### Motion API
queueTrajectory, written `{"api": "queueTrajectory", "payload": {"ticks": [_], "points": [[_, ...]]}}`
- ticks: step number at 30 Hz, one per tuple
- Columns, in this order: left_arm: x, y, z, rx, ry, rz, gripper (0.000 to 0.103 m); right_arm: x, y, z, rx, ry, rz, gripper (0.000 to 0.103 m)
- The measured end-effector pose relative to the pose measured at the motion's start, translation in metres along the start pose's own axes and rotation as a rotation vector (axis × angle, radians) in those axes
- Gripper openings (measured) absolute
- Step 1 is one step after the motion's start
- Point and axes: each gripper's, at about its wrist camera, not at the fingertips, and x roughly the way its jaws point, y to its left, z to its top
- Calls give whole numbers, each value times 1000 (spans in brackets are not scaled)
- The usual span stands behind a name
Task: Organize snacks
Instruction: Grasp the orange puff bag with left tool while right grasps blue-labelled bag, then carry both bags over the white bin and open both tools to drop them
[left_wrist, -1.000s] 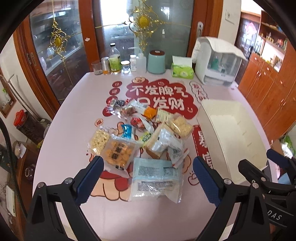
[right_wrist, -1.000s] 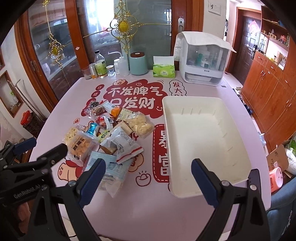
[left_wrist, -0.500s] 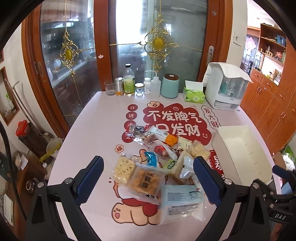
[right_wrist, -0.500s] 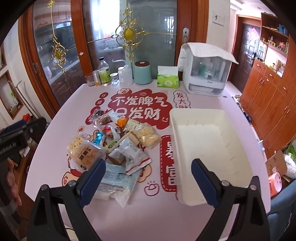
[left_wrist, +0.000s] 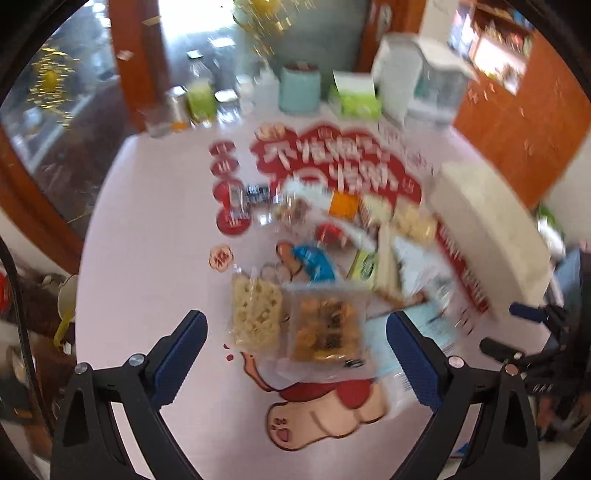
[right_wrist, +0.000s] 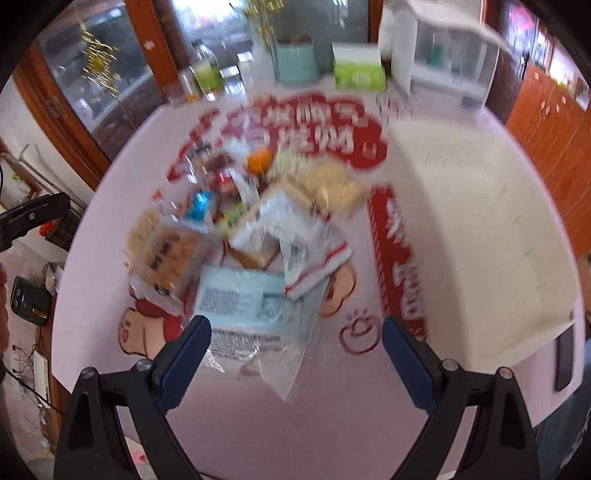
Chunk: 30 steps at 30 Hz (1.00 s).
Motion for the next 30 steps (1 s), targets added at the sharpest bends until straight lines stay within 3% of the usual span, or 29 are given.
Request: {"api": "queueTrajectory", "payload": {"ticks": [7,13,17,23,26,28,30], "points": [[81,-3,-10,39,176,-107,97,53,2,-17,97,104,63,94],[111,-28,-11,69,233,-178,97,76,14,-25,90,142,67,94],[124,-43,-8,96,256,-172,97,87,20,-25,75,154,65,94],[141,-57,-5,121,257,-78,99,91,23,-28,90,152,83,89],[148,-70,-5,162,263,-1,102,88,23,-28,81,145,93,74],[153,-77,-9,192,269,82,102,84,22,-27,72,134,95,58],[160,-75,-11,171,294,119,102,81,22,-26,58,128,93,49]]}}
